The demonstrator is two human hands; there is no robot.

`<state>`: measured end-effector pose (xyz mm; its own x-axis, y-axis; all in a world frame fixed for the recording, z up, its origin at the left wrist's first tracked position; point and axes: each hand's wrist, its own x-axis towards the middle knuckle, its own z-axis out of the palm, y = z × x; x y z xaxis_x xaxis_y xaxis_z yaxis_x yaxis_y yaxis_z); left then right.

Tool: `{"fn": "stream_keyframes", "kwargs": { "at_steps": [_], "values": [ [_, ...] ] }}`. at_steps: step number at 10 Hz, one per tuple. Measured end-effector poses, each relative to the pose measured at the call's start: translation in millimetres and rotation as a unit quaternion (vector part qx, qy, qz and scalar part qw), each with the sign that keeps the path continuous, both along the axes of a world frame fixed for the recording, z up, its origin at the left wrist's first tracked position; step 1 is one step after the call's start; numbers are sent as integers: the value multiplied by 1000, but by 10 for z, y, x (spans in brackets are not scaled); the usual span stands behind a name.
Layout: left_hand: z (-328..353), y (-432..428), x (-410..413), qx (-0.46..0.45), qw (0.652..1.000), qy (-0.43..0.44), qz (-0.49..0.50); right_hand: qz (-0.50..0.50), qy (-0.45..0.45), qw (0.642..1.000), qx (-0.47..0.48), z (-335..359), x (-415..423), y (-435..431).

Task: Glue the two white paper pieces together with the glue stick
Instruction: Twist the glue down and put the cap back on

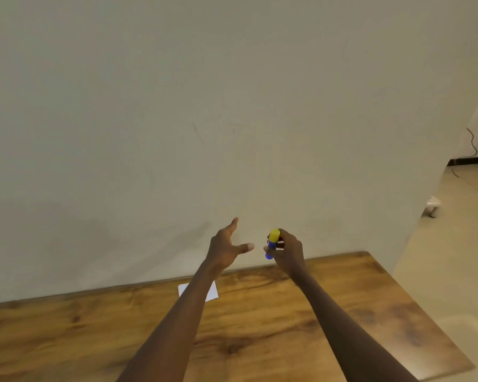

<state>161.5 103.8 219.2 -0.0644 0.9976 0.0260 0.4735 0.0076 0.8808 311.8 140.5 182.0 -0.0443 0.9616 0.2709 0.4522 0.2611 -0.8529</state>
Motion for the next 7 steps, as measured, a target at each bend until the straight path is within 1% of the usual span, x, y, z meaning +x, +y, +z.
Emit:
{"fn": "stream_keyframes", "kwargs": {
  "at_steps": [1,2,4,5,7],
  "values": [
    [-500,-79,-146,-75,997,7,14,-10,-23,998,-54,-502,57,8],
    [-1146,-180,-352,-157,986,49,28,-26,-46,990,-129,-1125,10,-39],
    [-1671,-253,-604,-201,973,112,34,-42,-62,990,-121,-1616,-99,-33],
    [-1768,-248,-641,-209,970,120,39,-44,-58,990,-121,-1656,-100,2],
    [-1687,-262,-624,-195,973,118,44,-17,-65,989,-132,-1703,-58,-12]
  ]
}}
